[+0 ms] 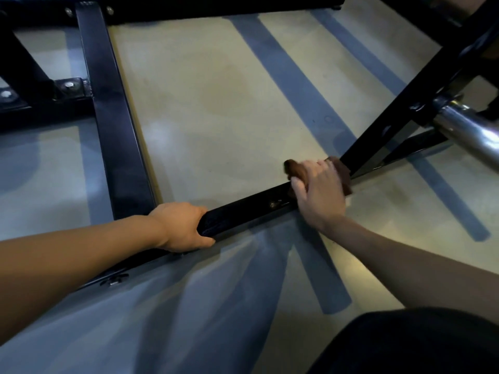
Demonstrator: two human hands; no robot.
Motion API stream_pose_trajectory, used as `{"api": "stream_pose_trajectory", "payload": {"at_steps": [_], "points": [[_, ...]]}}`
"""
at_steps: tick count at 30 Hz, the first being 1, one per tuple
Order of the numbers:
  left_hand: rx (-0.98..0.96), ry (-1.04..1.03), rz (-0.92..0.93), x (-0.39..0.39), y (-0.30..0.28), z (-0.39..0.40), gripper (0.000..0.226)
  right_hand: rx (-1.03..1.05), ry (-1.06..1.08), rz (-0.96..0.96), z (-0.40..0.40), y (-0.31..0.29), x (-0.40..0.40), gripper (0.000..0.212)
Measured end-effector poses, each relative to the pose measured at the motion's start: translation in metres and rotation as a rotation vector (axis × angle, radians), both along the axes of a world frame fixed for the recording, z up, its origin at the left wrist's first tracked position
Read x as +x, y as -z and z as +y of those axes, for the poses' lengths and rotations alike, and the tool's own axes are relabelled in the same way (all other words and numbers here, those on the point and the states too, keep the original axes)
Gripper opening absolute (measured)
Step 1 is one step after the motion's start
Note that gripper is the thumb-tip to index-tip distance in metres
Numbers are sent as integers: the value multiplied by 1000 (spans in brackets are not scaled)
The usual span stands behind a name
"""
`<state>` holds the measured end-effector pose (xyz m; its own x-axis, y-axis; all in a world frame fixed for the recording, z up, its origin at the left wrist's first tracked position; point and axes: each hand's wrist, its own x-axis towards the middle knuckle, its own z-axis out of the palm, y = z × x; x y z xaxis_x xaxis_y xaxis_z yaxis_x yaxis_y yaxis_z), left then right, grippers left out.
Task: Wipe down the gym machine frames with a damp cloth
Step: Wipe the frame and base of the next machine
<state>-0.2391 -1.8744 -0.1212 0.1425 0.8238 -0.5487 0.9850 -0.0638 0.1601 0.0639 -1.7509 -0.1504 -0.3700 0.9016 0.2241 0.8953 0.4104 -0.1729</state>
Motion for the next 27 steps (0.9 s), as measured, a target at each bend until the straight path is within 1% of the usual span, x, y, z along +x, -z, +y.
{"api": "stream_pose_trajectory", "payload": {"at_steps": [2, 4, 6, 7, 8, 10, 11, 13, 14, 16, 17, 19, 20, 22, 23, 24, 27], "points": [[-21, 4, 1, 2, -5, 4, 37, 61, -141, 18, -22, 1, -28, 46], [-38, 18, 2, 2, -6, 6, 38, 73, -321, 25, -37, 5, -43, 42], [-9, 46, 16, -1, -3, 4, 46, 71, -414, 14, -24, 4, -35, 39], [27, 60, 36, -3, -1, 2, 52, 69, -380, -11, -11, 2, -25, 39], [62, 66, 55, -6, 1, -1, 59, 56, -298, -37, 6, -2, -14, 42], [103, 47, 50, -13, 6, -8, 70, -36, -98, -119, 34, -13, 7, 51], [100, 22, 24, -17, 9, -12, 71, -86, -41, -175, 41, -15, 11, 54], [75, -34, -52, -22, 10, -18, 62, -106, 1, -218, 42, -15, 4, 57], [59, -47, -82, -23, 9, -19, 54, -107, 27, -184, 36, -16, -6, 58], [35, -48, -111, -22, 6, -18, 44, -83, 27, -101, 11, -10, -27, 54], [24, -44, -117, -21, 6, -17, 44, -56, -28, -79, -7, -6, -40, 50], [7, -39, -104, -20, 5, -13, 47, -3, -212, -35, -43, 2, -61, 43], [1, -38, -101, -20, 5, -13, 49, -1, -306, -16, -56, 5, -64, 44], [-5, -30, -109, -20, 5, -10, 49, -45, -420, -22, -52, 2, -51, 48], [-14, -23, -112, -20, 5, -9, 48, -63, -407, -34, -39, -1, -38, 49], [-19, -14, -113, -21, 6, -8, 48, -54, -347, -49, -21, -3, -23, 50], [3, -20, -111, -21, 6, -13, 48, -121, -47, -114, 15, -12, 20, 55]]}}
